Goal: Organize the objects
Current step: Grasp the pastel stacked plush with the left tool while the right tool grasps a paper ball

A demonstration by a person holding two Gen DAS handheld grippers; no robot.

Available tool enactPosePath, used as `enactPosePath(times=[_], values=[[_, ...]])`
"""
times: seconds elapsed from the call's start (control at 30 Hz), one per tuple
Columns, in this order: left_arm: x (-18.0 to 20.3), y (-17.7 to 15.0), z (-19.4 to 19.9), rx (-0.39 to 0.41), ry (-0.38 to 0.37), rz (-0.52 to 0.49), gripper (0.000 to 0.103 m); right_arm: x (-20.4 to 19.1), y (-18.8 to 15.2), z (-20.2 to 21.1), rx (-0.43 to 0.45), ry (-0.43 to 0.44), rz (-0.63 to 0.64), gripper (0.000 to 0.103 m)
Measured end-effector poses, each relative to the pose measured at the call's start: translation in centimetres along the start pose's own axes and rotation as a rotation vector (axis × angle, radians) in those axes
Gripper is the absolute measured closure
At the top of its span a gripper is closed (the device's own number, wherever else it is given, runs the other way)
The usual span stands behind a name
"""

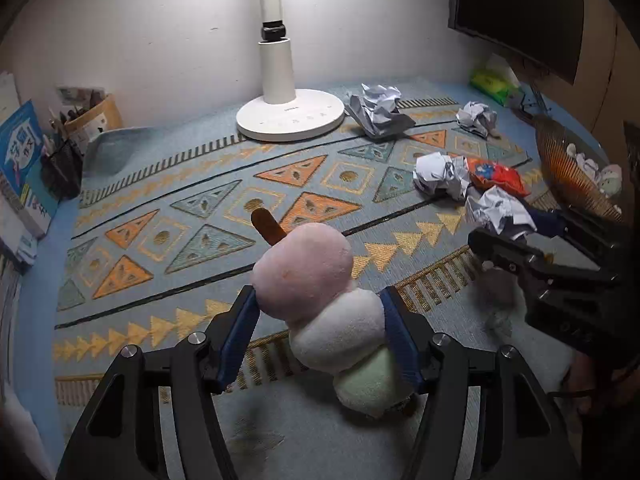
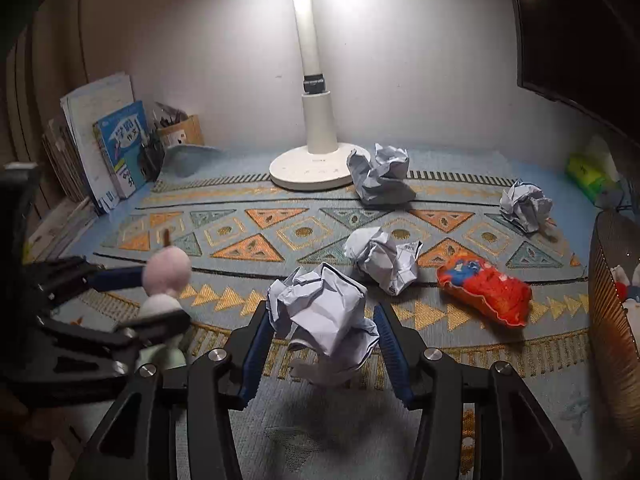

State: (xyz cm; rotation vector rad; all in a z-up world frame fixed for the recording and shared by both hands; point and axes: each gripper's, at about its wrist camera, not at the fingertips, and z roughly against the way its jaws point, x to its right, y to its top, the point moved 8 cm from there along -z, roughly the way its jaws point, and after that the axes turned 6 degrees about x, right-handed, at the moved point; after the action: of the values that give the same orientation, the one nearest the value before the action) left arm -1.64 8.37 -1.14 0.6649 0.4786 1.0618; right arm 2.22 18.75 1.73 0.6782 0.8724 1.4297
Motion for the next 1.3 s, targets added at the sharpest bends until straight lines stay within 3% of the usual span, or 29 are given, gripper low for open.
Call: enactPosePath(times=[0.1, 0.2, 0.27, 0.37, 0.47, 0.5, 0.6, 0.77, 0.87, 0.93, 0.97, 1.13, 1.17, 1.23, 1.3], values=[[1.0, -0.4, -1.4, 0.002, 0.037, -0.009, 0.032, 0.3, -0.5, -0.5, -0.037, 0.014, -0.026, 0.053], [1.4, -0.8, -1.5, -0.002, -0.046, 0.103, 0.019, -0.4, -0.4, -0.2, -0.018, 0.024, 0.004, 0.053], [1.3, -1.4, -1.1, 0.007, -0.091, 0.188, 0.019, -0.7, -0.4, -0.1, -0.006, 0.003, 0.027, 0.053], [0.2, -2.3, -0.5, 0.039, -0.038, 0.296, 0.019, -0.9, -0.5, -0.3, -0.018, -0.006, 0.04, 0.053], [-0.7, -2.7, -0.7, 0.016, 0.081, 0.314, 0.019, -1.0, -0.5, 0.0, -0.009, 0.019, 0.04, 0.053], [-0.7, -2.9, -0.9, -0.005, 0.089, 0.315, 0.017, -1.1, -0.5, 0.3, 0.001, 0.031, 0.038, 0.053], [-0.3, -3.0, -0.3, -0.025, 0.023, 0.308, 0.03, -1.2, -0.4, 0.5, 0.012, 0.042, 0.036, 0.05], [-1.7, -3.1, 1.1, -0.019, 0.029, 0.287, 0.03, -1.2, -1.0, -0.9, -0.057, 0.018, 0.04, 0.05], [-0.5, -3.0, 0.3, -0.029, 0.012, 0.253, 0.032, -0.8, -1.3, -1.2, -0.081, 0.032, 0.011, 0.05], [0.5, -3.2, -0.7, -0.047, -0.002, 0.243, 0.032, -0.7, -1.5, -1.3, -0.099, 0.057, -0.011, 0.042], [1.1, -3.3, -1.2, -0.057, -0.014, 0.241, 0.032, -0.7, -1.6, -1.4, -0.108, 0.068, -0.018, 0.031], [1.9, -3.2, -1.9, -0.037, 0.084, 0.164, 0.031, -0.6, -1.7, -1.5, -0.119, 0.076, -0.039, 0.025], [1.9, -3.3, -1.8, -0.033, 0.087, 0.165, 0.033, -0.4, -1.8, -1.5, -0.125, 0.075, -0.048, 0.024], [1.5, -3.3, -1.4, -0.013, 0.086, 0.177, 0.054, 0.1, -1.9, -1.3, -0.13, 0.075, -0.078, 0.024], [1.3, -3.3, -1.4, -0.008, 0.079, 0.187, 0.055, 0.5, -1.8, -0.9, -0.112, 0.081, -0.11, 0.023]])
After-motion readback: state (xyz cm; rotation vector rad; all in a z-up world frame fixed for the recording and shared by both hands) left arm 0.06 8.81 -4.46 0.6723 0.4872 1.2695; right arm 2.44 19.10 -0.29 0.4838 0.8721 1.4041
